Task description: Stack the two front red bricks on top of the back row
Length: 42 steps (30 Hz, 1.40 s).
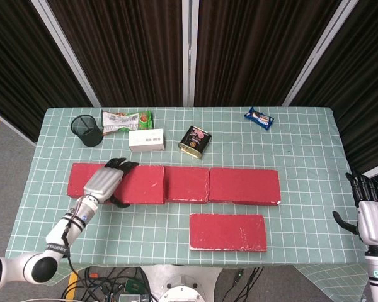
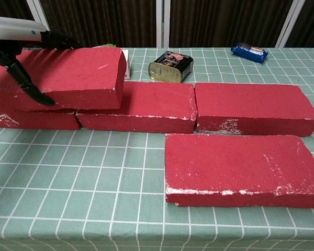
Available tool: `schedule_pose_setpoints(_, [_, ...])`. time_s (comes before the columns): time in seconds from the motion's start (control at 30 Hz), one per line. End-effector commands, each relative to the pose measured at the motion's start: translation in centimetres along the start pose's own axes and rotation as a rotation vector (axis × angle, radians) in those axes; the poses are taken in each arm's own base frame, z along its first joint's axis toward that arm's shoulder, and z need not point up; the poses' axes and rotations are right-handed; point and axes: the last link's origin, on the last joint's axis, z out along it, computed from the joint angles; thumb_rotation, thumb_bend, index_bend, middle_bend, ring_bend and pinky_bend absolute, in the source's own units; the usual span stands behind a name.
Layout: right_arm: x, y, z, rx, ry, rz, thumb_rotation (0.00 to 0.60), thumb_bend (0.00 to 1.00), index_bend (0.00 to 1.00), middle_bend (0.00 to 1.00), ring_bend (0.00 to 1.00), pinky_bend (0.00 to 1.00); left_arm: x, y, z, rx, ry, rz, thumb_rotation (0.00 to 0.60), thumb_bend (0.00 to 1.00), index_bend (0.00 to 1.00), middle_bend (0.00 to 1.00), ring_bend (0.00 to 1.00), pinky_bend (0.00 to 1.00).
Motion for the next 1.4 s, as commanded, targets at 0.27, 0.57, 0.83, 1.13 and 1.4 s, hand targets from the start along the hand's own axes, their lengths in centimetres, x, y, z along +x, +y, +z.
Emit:
schedule_pose_setpoints(0.27, [0.4, -0.7, 0.4, 0.010, 0.015, 0.009, 0.600, 0.16, 0.00, 0.00, 0.00, 0.00, 0.0, 0.4, 2.9, 0.006, -0.050, -0.048, 0.600, 0.00, 0.14, 0.15, 0.00, 0.00])
schedule_pose_setpoints(0.57, [0.4, -0.4, 0.4, -0.011, 0.011, 0.007, 0.600, 0.16, 0.00, 0.00, 0.00, 0.00, -0.3, 1.0, 3.9, -0.020, -0.073, 0.022, 0.600, 0.00, 0.14, 0.15, 0.00, 0.00])
schedule_pose_setpoints(0.83, [0.1, -0.2, 0.5, -0.022, -0.005, 0.003, 0.600, 0.16, 0.00, 0.00, 0.00, 0.00, -0.6, 0.7, 4.7, -0.006, -0.099, 0.010, 0.600, 0.00, 0.14, 0.15, 0.00, 0.00])
schedule_pose_setpoints(1.13, [0.0, -0.1, 0.6, -0.029, -0.005, 0.002, 0.600, 0.17, 0.00, 0.00, 0.00, 0.00, -0.8, 0.4, 5.0, -0.004, -0.108, 0.003, 0.600, 0.00, 0.14, 0.15, 0.00, 0.00])
schedule_pose_setpoints(1.4, [-0.2, -0.1, 0.6, -0.030, -0.011, 0.001, 0.600, 0.17, 0.00, 0.00, 0.00, 0.00, -0.8, 0.3, 5.0, -0.014, -0.119, 0.014, 0.600, 0.00, 0.14, 0.15, 0.00, 0.00])
